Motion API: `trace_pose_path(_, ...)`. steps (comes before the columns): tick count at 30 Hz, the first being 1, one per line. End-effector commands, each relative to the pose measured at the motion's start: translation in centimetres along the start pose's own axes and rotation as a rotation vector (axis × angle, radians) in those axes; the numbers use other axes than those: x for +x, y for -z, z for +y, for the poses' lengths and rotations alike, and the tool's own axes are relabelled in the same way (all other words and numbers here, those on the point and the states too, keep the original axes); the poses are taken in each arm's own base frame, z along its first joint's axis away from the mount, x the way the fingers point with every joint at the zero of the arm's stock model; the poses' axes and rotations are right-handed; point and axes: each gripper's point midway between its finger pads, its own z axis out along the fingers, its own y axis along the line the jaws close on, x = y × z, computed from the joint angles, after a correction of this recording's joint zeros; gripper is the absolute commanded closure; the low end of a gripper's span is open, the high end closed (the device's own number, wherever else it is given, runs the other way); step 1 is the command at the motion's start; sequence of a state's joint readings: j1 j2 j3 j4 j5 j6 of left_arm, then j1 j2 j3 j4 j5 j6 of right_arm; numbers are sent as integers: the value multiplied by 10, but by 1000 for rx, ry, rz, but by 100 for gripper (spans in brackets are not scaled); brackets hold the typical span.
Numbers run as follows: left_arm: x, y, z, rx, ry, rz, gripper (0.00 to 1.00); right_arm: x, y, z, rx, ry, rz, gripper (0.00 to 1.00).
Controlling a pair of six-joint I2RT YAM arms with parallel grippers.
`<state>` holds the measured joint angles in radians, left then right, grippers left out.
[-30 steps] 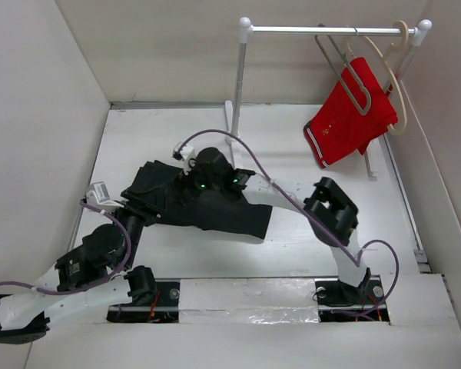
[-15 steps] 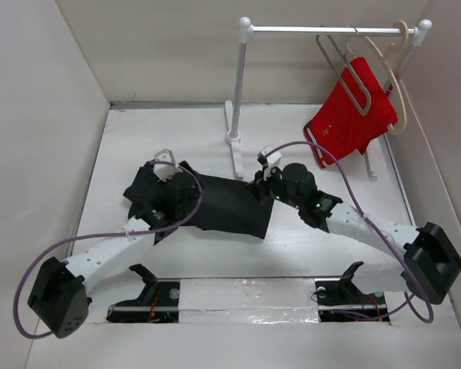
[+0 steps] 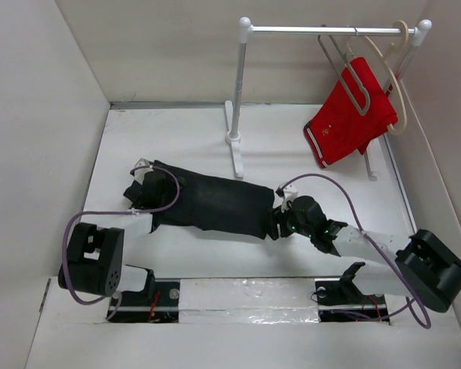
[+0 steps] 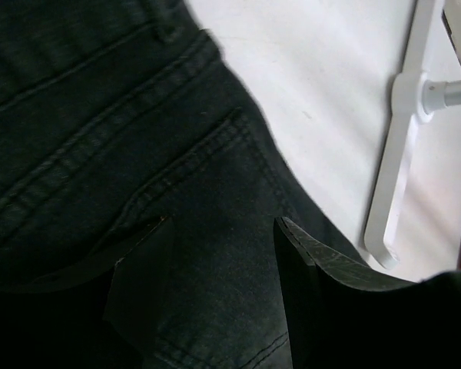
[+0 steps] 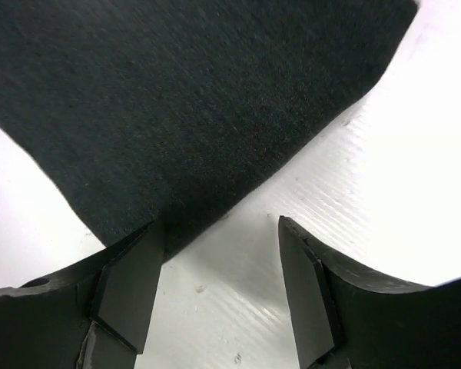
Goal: Place the trousers on the hanger
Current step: Fold the trousers at the center of the board.
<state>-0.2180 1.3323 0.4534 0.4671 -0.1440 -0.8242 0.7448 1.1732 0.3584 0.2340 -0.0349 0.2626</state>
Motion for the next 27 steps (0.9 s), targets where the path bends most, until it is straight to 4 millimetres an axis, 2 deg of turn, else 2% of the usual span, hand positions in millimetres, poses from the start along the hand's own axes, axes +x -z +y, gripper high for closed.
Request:
trace_pose_path(1, 2, 2, 11, 51, 101, 8, 47, -23, -12, 10, -68, -55, -89, 35)
trace_pose_path(2, -3, 11, 8, 66, 137, -14, 47, -20, -18, 11, -80, -62, -87, 36)
trace_pose_path(3, 4, 17, 23, 29, 145, -5, 47, -18, -20, 10, -93, -76, -84, 39)
trace_pose_path(4, 4, 22, 26, 25, 150, -9, 47, -19, -23, 4, -91, -92, -90, 48)
trace_pose_path(5, -4, 30, 22, 47, 158, -45, 46, -14, -28, 0, -97, -100, -80, 51)
trace_pose_path(6, 0, 35, 30, 32, 166, -45, 46, -12, -28, -1, -116, -107, -77, 57)
trace_pose_path(7, 2, 38, 41, -3, 171, -40, 46, -14, -28, -16, -94, -136, -91, 78)
trace_pose_path(8, -5, 45, 40, 5, 180, -63, 46, -18, -26, -21, -96, -145, -113, 86)
trace_pose_path(9, -1, 49, 50, -32, 180, -51, 46, -16, -23, -25, -99, -151, -115, 89)
trace_pose_path(10, -2, 52, 52, -35, 179, -60, 46, -19, -21, -31, -83, -140, -128, 95)
trace_pose_path(11, -13, 59, 51, -26, 193, -107, 46, -16, -18, -44, -44, -154, -110, 97)
trace_pose_path(12, -14, 62, 52, -25, 199, -120, 46, -29, -14, -49, -28, -149, -127, 98)
trace_pose_path(13, -11, 64, 57, -32, 205, -122, 46, -22, -10, -56, -2, -136, -87, 97)
trace_pose_path(15, -21, 71, 50, 5, 207, -162, 46, -30, -4, -58, -8, -115, -98, 91)
trace_pose_path(16, -26, 73, 46, 15, 203, -171, 47, -41, -1, -55, -19, -78, -118, 73)
trace_pose_path(18, -34, 79, 33, 64, 197, -185, 47, -37, -1, -45, -50, -39, -62, 56)
trace_pose_path(19, -44, 82, 20, 108, 194, -206, 48, -45, 1, -44, -54, -2, -71, 41)
trace_pose_path(21, -43, 89, -6, 197, 139, -181, 53, -43, 7, -43, -52, 4, -52, 33)
trace_pose_path(22, -51, 95, -26, 255, 122, -193, 56, -47, 10, -44, -40, 13, -64, 29)
trace_pose_path(24, -34, 98, -54, 341, 60, -121, 65, -71, 19, -45, -11, 33, -126, 29)
trace_pose_path(25, -36, 102, -74, 401, 48, -119, 70, -80, 22, -50, 23, 40, -145, 44)
trace_pose_path(26, -22, 94, -79, 394, 18, -72, 82, -97, 26, -51, 35, 44, -167, 59)
trace_pose_path(27, -2, 96, -95, 429, -50, -24, 88, -107, 28, -50, 36, 55, -186, 71)
